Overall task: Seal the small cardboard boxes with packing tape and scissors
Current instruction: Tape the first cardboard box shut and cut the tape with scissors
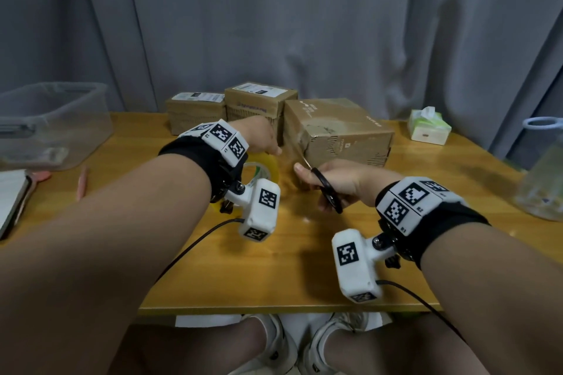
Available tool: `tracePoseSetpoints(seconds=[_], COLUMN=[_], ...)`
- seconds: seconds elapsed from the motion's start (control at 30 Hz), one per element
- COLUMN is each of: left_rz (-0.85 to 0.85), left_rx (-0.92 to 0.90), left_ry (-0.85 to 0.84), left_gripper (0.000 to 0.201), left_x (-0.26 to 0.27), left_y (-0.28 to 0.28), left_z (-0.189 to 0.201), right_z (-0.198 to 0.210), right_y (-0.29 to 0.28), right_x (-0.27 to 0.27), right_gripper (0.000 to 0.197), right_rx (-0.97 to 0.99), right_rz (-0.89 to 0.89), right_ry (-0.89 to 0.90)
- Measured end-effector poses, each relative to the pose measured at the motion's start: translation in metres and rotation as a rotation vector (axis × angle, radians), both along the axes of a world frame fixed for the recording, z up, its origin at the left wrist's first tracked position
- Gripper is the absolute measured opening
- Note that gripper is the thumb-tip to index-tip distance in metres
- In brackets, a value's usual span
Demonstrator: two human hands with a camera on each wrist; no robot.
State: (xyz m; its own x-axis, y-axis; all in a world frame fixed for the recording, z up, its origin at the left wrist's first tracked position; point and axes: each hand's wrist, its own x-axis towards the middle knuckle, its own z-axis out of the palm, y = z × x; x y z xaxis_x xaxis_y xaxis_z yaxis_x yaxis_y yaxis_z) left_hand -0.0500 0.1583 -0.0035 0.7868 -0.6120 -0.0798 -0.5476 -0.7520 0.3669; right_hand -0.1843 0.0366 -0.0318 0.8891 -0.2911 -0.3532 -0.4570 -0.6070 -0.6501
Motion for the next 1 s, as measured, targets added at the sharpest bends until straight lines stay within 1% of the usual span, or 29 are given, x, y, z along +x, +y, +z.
tracePoseSetpoints(seconds=[0.2, 0.3, 0.4, 0.53, 0.63, 0.87, 0.93, 0.97, 1.0], left_rz=[-0.003, 0.014, 0.032, 0.035, 0.026, 0.018, 0.024, 0.026, 0.029], left_rx=[-0.004, -0.013, -0.027, -0.033, -0.05, -0.06, -0.113, -0.139, -0.16], left_ry=[-0.024, 0.003, 0.024, -0.012, -0.019, -0.02, 0.004, 0.008, 0.007], left_gripper=[0.031, 0.027, 0.028, 0.03, 0.028, 0.024, 0.017, 0.012, 0.012], left_x=[-0.004, -0.002, -0.001, -0.004, -0.006, -0.011, -0.012, -0.014, -0.014], left_y=[0.002, 0.002, 0.002, 0.0, 0.001, 0.01, 0.013, 0.015, 0.016], left_z=[0.002, 0.002, 0.001, -0.001, -0.003, -0.001, -0.001, -0.001, -0.001], right_z=[-0.005, -0.011, -0.015, -0.016, -0.017, -0.012, -0.009, -0.007, -0.007], right_y=[0.004, 0.003, 0.0, -0.006, -0.01, -0.027, -0.03, -0.031, -0.033], right_x=[0.003, 0.002, 0.002, 0.0, -0.002, -0.006, -0.009, -0.009, -0.009], right_gripper=[0.072, 0.068, 0.065, 0.044, 0.041, 0.042, 0.049, 0.058, 0.065], right_rx=[-0.022, -0.012, 0.01, 0.017, 0.012, -0.053, -0.107, -0.137, -0.182], right_rz=[-0.01, -0.026, -0.036, -0.023, -0.005, 0.005, 0.039, 0.057, 0.075], right_ry=[-0.116, -0.171, -0.204, -0.25, -0.272, -0.233, -0.145, -0.097, -0.049])
